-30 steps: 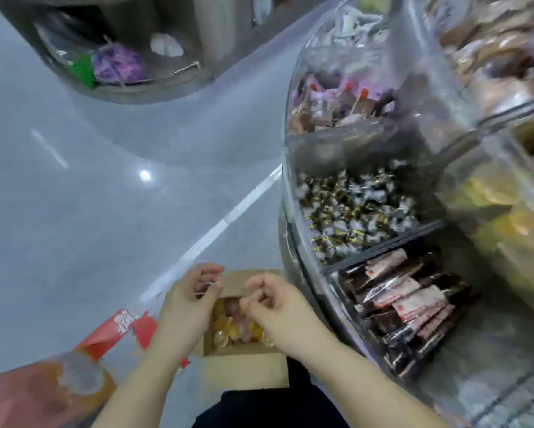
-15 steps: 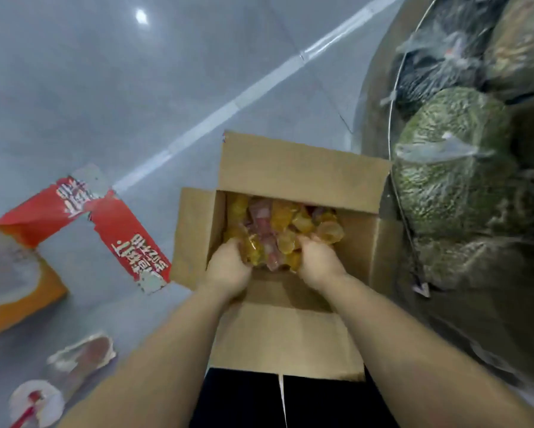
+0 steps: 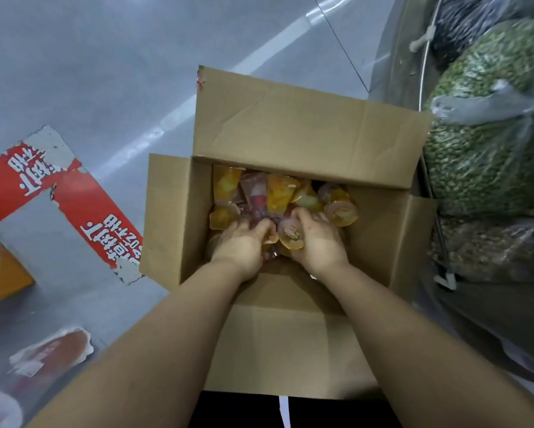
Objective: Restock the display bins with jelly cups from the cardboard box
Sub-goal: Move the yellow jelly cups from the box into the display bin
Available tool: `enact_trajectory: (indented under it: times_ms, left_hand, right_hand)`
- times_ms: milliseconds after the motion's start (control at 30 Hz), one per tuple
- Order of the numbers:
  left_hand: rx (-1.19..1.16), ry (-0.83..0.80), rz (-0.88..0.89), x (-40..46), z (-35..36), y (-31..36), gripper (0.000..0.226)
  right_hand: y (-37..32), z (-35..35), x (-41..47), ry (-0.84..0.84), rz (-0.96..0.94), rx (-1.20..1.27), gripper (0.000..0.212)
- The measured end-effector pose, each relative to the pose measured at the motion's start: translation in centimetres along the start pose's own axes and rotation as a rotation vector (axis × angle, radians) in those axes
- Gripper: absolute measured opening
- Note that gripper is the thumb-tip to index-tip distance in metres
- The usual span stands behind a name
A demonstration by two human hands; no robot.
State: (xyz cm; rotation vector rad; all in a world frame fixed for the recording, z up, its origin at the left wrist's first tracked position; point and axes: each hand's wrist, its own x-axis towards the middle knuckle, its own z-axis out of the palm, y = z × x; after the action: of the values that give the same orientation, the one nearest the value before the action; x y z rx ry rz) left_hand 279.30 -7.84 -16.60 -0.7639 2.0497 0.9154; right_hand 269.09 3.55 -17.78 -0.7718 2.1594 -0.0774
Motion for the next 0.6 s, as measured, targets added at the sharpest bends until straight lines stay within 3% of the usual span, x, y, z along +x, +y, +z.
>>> enact_trajectory:
  times_ms: [67, 167, 300, 467, 600]
  left_hand:
    - [-0.087, 0.02, 0.009, 0.2, -0.2, 0.2, 0.044]
    - [-0.343, 0.183, 0.092, -1.0, -0.6, 0.5, 0.049]
    - [-0.643, 0.333, 0.07, -5.3, -3.5, 1.9, 0.065]
    - [-0.911, 0.46, 0.2, -15.7, -13.3, 6.7, 0.053]
    - [-0.914, 0.509, 0.393, -26.1, -22.8, 12.7, 0.056]
  right_hand:
    - [0.3, -0.3, -0.3, 0.023, 0.019, 0.174, 0.054]
    - [-0.1, -1.6, -1.4, 0.084, 0.084, 0.441, 0.046]
    - [-2.8, -5.7, -5.6, 0.1, 0.123, 0.827, 0.044]
    - [-9.0, -15.9, -14.3, 0.253, 0.01, 1.094, 0.045]
    - [-14.5, -27.3, -22.9, 0.372, -0.098, 1.168, 0.045]
